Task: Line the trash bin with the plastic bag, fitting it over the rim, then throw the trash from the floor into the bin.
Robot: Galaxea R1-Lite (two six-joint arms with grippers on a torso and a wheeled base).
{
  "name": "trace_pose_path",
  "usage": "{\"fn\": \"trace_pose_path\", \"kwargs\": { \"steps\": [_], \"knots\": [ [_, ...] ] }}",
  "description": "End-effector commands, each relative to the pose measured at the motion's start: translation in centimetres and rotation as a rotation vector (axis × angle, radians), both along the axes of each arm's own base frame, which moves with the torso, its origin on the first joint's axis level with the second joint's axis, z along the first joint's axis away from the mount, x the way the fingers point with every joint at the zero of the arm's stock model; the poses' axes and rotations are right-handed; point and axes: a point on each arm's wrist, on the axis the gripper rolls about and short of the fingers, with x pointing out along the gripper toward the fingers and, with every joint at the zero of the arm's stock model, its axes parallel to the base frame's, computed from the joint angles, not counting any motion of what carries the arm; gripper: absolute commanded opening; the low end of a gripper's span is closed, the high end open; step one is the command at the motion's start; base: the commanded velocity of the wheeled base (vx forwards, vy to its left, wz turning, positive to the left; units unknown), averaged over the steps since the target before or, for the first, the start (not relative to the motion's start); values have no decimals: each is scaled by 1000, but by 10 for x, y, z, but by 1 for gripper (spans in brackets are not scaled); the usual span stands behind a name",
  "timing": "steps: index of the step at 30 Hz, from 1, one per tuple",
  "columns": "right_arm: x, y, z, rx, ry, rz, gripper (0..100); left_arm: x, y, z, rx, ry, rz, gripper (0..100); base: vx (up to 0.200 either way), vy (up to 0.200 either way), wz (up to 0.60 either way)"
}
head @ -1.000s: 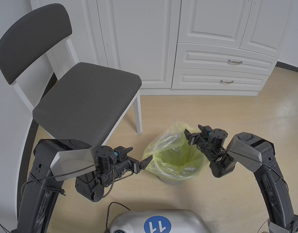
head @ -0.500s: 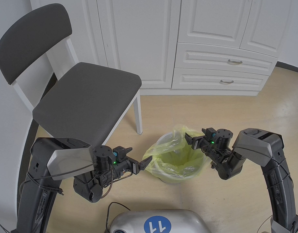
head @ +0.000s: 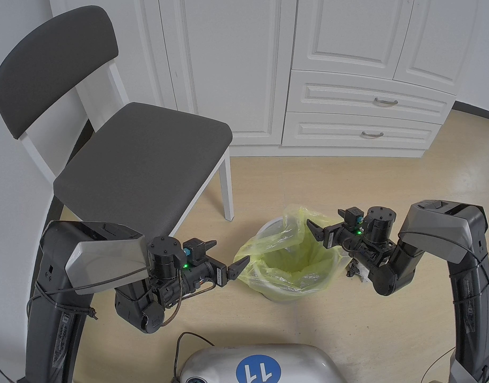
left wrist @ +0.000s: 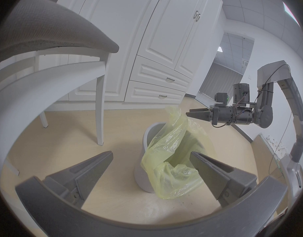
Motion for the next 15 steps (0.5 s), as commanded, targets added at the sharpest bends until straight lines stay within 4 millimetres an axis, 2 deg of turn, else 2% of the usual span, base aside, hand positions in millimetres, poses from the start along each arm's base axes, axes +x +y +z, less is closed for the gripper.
{"fn": "trace_pose_path", "kwargs": {
  "steps": [1,7,15],
  "knots": [
    [-6,-1,11,-9,-11,4,100,-1,0,8,-7,-14,-1,100,0,0,0],
    [-18,-5,21,-91,-14,8,100,-4,0,14,-9,-17,-6,100,0,0,0],
    [-44,-11,57,-96,-52,15,100,-13,-5,37,2,3,-20,100,0,0,0]
  ]
}}
